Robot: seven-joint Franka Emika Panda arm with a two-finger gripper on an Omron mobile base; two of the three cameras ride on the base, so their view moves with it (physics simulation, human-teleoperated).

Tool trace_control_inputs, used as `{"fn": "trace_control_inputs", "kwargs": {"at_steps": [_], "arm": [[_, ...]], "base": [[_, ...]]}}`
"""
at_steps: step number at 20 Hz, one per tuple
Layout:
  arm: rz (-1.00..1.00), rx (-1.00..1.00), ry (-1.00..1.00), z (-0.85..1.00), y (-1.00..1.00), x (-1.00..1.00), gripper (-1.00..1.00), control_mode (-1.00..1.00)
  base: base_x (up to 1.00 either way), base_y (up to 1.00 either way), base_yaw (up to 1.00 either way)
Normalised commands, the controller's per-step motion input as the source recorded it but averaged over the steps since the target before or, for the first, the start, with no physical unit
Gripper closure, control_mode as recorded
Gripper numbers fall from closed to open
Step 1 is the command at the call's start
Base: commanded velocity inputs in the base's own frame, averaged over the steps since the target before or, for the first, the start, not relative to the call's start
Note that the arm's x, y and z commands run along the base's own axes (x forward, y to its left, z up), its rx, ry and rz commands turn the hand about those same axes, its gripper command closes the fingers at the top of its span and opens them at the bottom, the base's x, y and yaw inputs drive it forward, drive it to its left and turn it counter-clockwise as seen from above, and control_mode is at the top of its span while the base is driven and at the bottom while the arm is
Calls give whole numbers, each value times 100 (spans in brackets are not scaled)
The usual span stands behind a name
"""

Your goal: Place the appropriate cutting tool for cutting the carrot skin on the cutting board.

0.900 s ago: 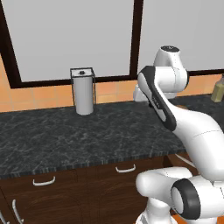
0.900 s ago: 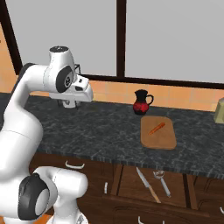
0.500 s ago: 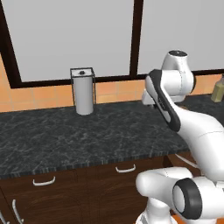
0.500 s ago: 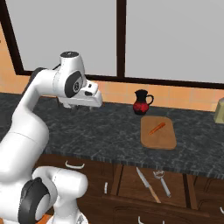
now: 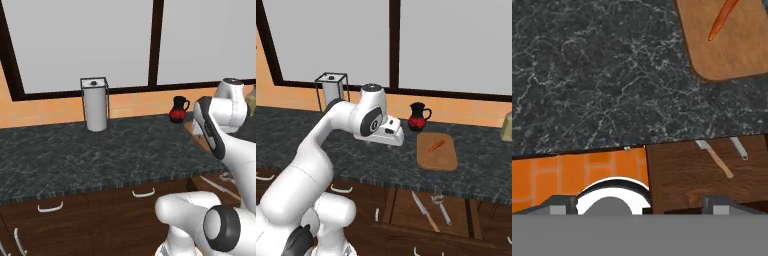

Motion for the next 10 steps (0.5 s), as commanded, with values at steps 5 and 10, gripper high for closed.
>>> {"fn": "trace_control_inputs", "kwargs": {"at_steps": [5,10], "arm": [[-7,1,14,-45,-100,-26,-100,-100],[-3,2,25,-44,-100,-5,-100,-100]], "base": [[0,0,0],[0,0,0]]}}
